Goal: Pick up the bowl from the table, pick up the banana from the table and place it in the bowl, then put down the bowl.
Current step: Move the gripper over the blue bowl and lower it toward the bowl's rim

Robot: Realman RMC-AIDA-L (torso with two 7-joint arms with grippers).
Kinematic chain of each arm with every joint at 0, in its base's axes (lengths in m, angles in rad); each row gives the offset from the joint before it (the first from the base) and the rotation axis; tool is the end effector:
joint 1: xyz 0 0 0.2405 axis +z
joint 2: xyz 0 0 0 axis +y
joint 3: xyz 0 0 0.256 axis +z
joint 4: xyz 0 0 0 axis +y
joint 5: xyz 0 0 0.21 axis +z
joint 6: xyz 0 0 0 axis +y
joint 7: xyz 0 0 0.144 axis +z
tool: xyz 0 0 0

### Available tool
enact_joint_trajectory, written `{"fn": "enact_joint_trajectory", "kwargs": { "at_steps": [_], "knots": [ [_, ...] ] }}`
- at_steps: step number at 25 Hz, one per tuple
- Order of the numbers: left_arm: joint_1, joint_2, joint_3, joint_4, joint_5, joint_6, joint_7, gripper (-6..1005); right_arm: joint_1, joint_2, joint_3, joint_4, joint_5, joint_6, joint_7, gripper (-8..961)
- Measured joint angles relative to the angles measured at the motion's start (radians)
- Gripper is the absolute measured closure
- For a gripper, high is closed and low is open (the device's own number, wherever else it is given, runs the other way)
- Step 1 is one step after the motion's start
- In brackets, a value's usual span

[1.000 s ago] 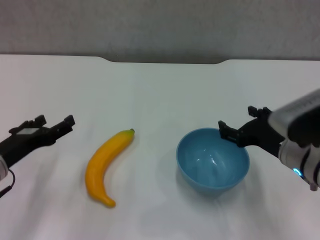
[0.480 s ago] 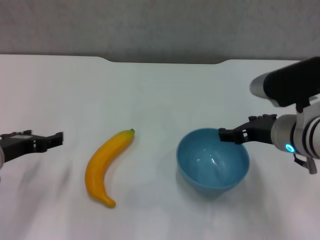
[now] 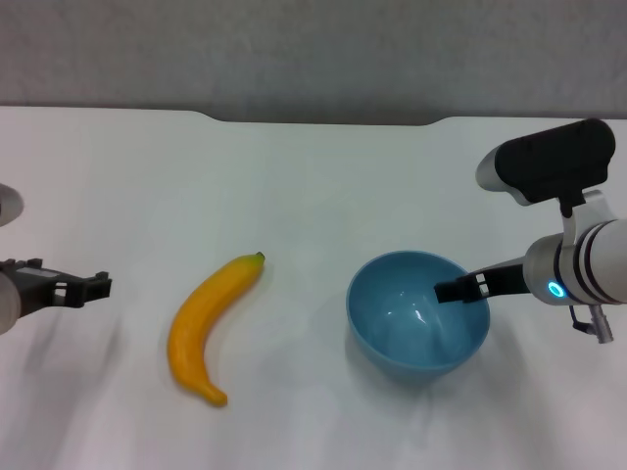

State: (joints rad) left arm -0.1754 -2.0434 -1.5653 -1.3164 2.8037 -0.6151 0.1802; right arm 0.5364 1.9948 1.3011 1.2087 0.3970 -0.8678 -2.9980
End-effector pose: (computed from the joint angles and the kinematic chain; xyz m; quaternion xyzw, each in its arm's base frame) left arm -0.2983 0.3547 0.0259 -0.7636 -0.4127 0.0206 0.4961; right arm 0.2049 0.3863 -0.0454 -0.8213 0.4251 -0.0653 0.3749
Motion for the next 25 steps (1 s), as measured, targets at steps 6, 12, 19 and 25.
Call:
{"fn": "enact_joint_trajectory", "kwargs": {
  "at_steps": [6, 12, 19, 25],
  "knots": [
    [-0.016, 0.0, 0.024, 0.009, 0.006, 0.009, -0.004, 91, 0.006, 0.001, -0.014, -0.061, 0.076, 0.04, -0.002, 61],
    [-0.019, 0.0, 0.032, 0.011, 0.009, 0.017, -0.006, 91, 0.003, 0.007, -0.012, -0.106, 0.084, 0.061, -0.001, 67],
    [-0.019, 0.0, 0.035, 0.022, 0.007, 0.026, -0.007, 91, 0.007, 0.009, 0.0, -0.124, 0.085, 0.068, 0.002, 80],
    [0.006, -0.001, 0.036, 0.041, 0.006, 0.059, -0.014, 91, 0.036, 0.006, 0.023, -0.187, 0.12, 0.108, 0.001, 88]
  ]
}}
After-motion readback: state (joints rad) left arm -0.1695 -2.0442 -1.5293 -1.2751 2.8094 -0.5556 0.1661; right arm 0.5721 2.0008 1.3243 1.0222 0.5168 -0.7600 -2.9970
